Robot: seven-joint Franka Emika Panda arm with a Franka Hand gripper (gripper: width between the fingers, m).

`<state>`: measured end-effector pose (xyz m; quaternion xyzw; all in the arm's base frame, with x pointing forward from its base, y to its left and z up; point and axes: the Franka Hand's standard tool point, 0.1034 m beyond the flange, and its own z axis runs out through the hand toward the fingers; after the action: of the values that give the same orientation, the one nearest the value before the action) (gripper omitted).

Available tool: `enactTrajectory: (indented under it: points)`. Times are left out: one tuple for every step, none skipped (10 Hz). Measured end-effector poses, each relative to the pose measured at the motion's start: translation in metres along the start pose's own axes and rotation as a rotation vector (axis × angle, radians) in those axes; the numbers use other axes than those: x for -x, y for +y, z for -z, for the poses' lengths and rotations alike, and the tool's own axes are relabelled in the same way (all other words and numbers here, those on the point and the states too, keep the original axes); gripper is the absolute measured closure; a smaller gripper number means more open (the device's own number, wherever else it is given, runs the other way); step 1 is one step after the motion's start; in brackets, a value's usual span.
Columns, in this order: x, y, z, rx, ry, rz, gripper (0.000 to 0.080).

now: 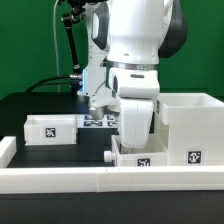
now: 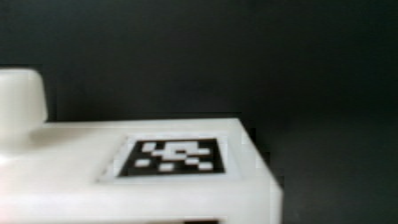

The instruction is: Assemble drawer

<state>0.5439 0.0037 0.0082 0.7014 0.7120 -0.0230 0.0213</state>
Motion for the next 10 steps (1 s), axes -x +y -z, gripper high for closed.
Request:
enactTrajectory:
  points:
    - [-0.003,0.0005,0.0004,0.001,0.0,0.003,0.0758]
    - [-0.0044,0.0007,0.0005,0.001,0.0,-0.001,0.0758]
    - [-0.0062,0.0019,0.001,0.003,0.0,-0.011,0.0758]
    - [-0.0078,0.0041,0.0024,0.007,0.0,-0.01,0.0758]
    - [-0.0074,0.0036,0.0019,0.006,0.0,-0.011,0.0758]
    - [-0.0065,0.0031,0.0011,0.004,0.0,-0.012,0.0758]
    - [-0.0064,0.0031,0.0011,0.004,0.0,-0.012,0.0758]
    - [-0.0062,0.0034,0.0016,0.005,0.0,-0.013,0.0681]
    - [-0.0064,0.0055,0.0051,0.008,-0.001,-0.013,0.0498]
    - [-0.0068,0.0072,0.0088,0.011,-0.001,-0.014,0.0498]
